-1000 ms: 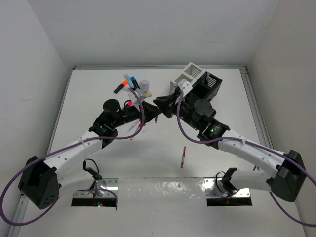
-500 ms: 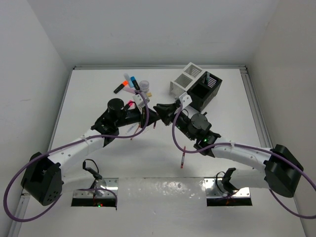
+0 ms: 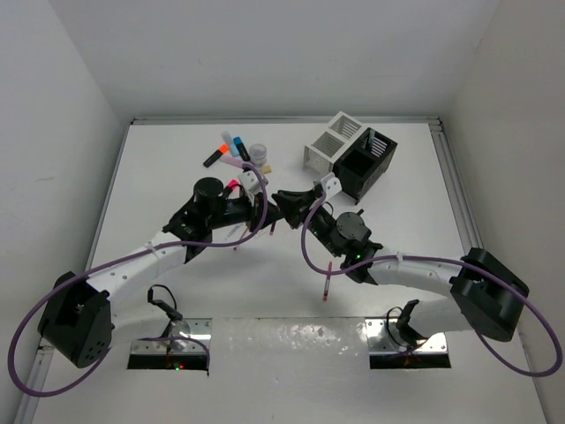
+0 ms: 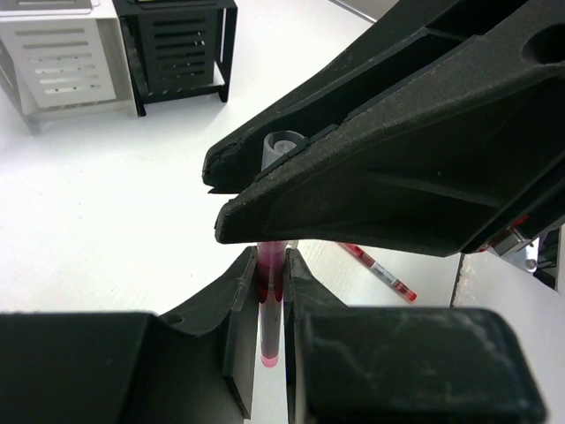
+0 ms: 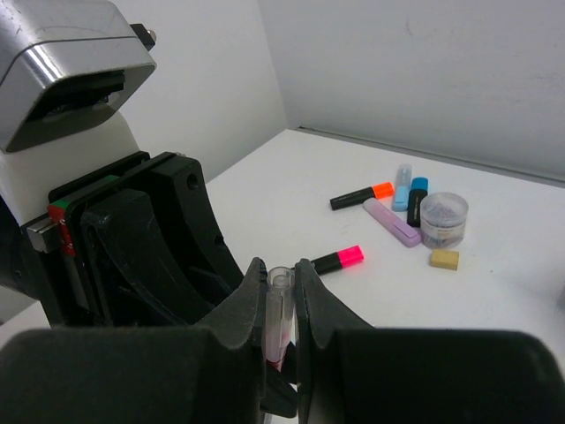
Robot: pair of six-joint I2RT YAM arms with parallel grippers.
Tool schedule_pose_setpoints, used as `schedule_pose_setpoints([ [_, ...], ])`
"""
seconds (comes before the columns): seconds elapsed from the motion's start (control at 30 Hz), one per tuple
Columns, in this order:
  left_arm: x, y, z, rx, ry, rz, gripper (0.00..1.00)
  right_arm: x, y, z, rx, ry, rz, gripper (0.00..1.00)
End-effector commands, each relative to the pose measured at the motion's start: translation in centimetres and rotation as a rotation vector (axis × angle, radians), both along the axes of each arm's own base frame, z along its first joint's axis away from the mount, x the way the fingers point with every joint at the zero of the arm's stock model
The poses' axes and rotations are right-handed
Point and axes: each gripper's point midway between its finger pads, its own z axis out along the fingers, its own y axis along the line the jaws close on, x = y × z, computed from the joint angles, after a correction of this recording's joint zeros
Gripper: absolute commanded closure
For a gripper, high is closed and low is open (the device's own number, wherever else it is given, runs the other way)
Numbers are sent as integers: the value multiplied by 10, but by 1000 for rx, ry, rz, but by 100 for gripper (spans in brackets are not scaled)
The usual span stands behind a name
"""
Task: Sort the stationery into containers
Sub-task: Close the pen cap on the pen.
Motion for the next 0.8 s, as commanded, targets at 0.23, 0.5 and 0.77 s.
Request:
schedule_pose_setpoints([
  [0.23,10,1,149,-283,-447,17,100,-48,-14,-159,-430,317,104,100],
  [0.5,11,1,147,-277,-441,23,100,-59,-14,-181,-457,353,90,100],
  [0.77,11,2,146,-277,-441,26,100,-65,-18,-190,-469,367,78,100],
])
